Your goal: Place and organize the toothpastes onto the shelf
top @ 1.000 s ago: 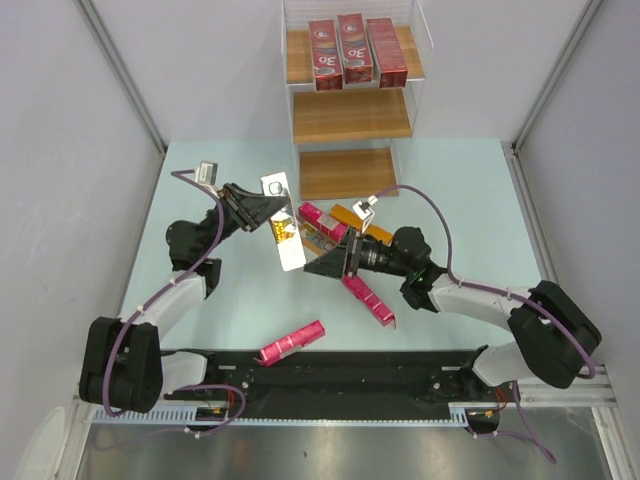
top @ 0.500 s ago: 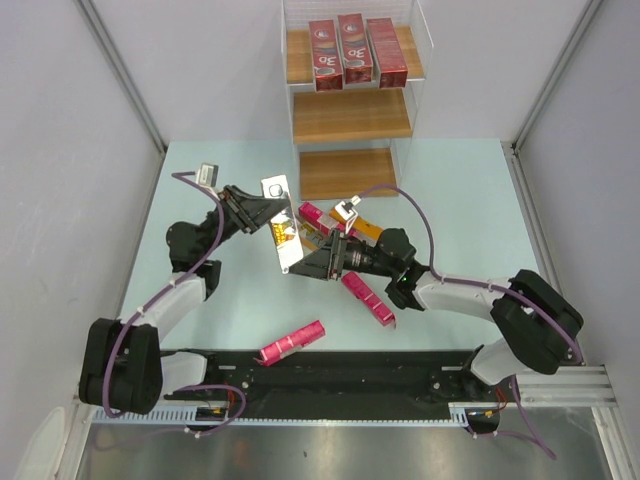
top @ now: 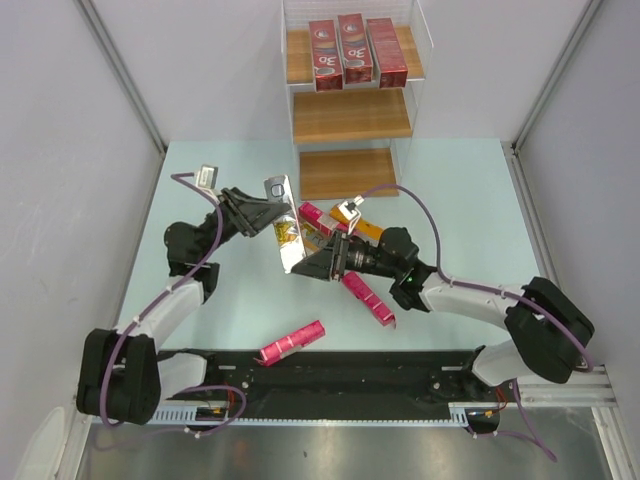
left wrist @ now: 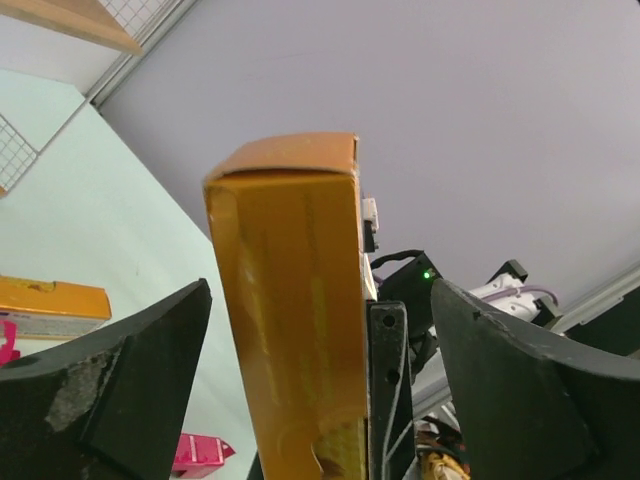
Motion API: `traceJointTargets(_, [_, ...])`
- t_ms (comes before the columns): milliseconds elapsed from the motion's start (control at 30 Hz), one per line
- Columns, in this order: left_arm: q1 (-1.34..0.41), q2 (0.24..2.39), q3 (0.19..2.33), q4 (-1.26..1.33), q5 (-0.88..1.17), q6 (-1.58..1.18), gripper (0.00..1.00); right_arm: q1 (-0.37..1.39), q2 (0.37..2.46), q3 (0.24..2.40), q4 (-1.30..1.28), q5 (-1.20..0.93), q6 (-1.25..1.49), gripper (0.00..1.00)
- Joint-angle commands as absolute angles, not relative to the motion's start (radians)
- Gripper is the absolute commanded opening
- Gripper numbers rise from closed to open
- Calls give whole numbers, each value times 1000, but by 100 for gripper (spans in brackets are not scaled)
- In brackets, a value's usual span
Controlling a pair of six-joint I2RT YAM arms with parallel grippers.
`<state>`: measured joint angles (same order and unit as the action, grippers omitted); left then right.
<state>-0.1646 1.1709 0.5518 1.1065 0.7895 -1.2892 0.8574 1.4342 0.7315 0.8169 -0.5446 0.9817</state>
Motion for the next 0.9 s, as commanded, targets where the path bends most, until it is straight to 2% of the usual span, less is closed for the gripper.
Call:
traceJointTargets(0, [-163,1099,595,945,801,-1140,99,838,1364,776,784,-512,920,18])
traceJointTargets(200, [-166,990,734,343,672,-798,100,795,1338,776,718,-525,910,15])
traceJointTargets(300, [-166,947,761,183,585,-686,100,761,1312,776,671,-526,887,15])
traceJointTargets(467, [-166,900,775,8,430,-583,100,704,1264,776,549,-520,835,15])
traceJointTargets(633, [-175,900,801,-176,162,-577,100,640,1241,776,483,-534,825,14])
traceJointTargets(733, [-190,894,816,-236,69,-565,100,591,1253,779,463,-546,836,14])
traceJointTargets(867, [-209,897,824,-250,63,-557,100,526,1296,831,402,-586,831,13])
